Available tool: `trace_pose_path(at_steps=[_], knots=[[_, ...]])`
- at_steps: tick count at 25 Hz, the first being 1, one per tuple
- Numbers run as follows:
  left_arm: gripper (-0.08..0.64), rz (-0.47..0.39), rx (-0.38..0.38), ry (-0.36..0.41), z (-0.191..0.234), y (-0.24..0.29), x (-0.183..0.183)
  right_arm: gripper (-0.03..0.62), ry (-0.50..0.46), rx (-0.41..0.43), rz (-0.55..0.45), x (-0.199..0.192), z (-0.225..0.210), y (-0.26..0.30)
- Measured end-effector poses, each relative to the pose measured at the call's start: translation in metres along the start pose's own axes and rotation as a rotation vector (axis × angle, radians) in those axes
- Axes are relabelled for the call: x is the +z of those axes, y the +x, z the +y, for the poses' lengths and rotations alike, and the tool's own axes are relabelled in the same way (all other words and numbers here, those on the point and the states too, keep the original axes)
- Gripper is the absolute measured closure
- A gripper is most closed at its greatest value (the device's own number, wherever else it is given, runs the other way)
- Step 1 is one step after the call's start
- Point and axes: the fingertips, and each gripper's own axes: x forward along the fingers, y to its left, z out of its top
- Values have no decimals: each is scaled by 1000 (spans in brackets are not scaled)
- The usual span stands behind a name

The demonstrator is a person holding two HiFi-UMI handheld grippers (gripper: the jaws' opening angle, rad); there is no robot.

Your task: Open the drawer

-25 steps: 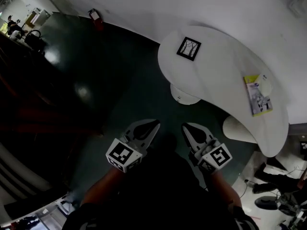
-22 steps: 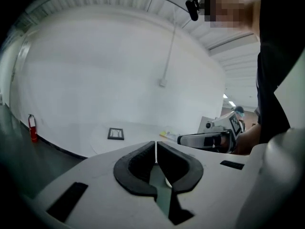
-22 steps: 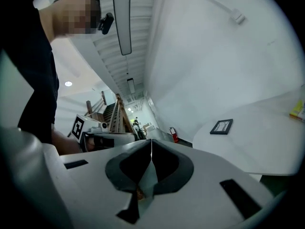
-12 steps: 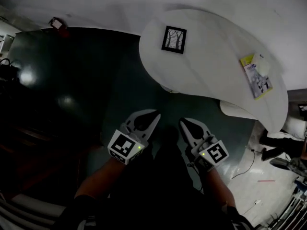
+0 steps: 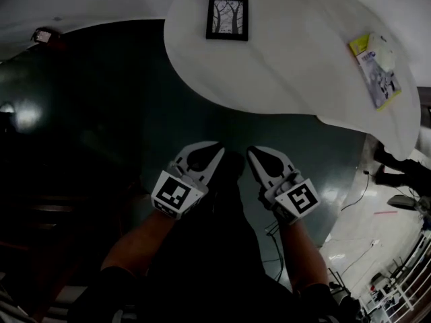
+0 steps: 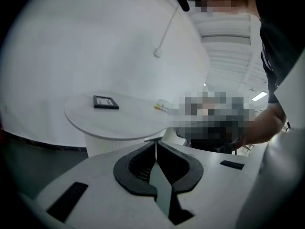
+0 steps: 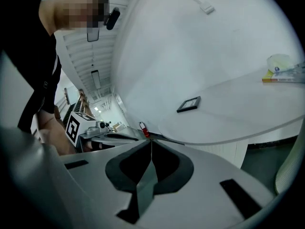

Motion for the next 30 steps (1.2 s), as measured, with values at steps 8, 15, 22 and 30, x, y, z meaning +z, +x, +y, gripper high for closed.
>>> trace_pose_path(at_steps=[8, 15, 22, 30], knots=[[538, -41, -33, -24, 42, 75, -54, 575, 75, -33, 30, -74, -62, 33], [538, -50, -75, 37, 55, 114, -101, 575, 84, -51, 19, -131, -95, 49], [538, -16, -72, 71, 88, 138, -163, 575, 122, -78, 30, -187, -126, 88], [538, 27, -91, 28, 97, 147, -228, 575, 32, -38, 98, -240, -140, 119]])
